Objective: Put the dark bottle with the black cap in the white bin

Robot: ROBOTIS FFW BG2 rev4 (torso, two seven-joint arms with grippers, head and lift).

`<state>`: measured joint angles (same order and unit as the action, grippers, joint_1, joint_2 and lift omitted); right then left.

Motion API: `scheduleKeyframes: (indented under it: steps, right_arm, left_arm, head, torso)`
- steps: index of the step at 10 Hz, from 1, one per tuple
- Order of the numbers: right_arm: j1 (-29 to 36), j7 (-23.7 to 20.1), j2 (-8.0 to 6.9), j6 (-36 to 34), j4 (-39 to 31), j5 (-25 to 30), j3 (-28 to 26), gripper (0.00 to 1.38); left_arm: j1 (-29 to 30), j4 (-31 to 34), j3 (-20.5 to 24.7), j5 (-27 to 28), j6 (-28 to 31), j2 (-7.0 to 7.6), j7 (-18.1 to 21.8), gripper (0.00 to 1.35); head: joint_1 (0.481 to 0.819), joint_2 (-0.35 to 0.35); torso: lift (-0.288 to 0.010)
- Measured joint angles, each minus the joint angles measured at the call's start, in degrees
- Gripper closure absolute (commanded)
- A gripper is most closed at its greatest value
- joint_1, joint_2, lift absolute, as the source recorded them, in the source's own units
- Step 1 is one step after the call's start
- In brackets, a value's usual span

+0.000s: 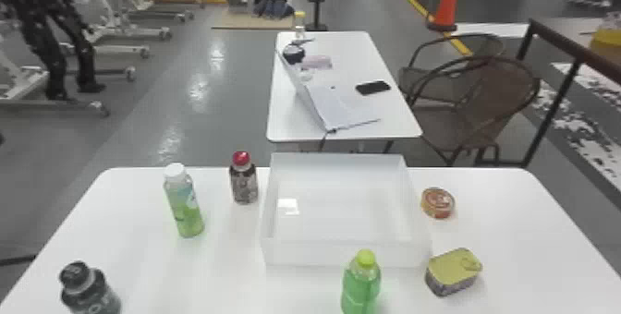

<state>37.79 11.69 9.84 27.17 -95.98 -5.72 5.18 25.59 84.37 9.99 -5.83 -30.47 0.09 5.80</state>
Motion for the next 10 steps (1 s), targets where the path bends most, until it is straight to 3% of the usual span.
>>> scheduleKeyframes:
  steps: [6,7,10]
  right_arm:
    - [-0.2,0.0,-0.07,-0.4,0.0,0.0,0.0,0.09]
    - [-0.3,0.0,-0.10,-0.4,0.0,0.1,0.0,0.09]
    - [-0.4,0.0,-0.16,-0.4,0.2,-0.1,0.0,0.09]
  left_arm:
    - [-0.1,-0.4,-0.5,-0.5,0.5,0.00,0.0,0.13]
    - [-0.4,-0.7,-0.5,-0.3,0.7,0.00,-1.0,0.13]
    - [-2.3,-1.2,0.6,3.3,1.5,0.00,-9.3,0.13]
  head:
    - [0.549,0.000]
    - [0.549,0.000]
    - [0.549,0.000]
  torso:
    - [-0.100]
    - [-0.100]
    - [-0.100]
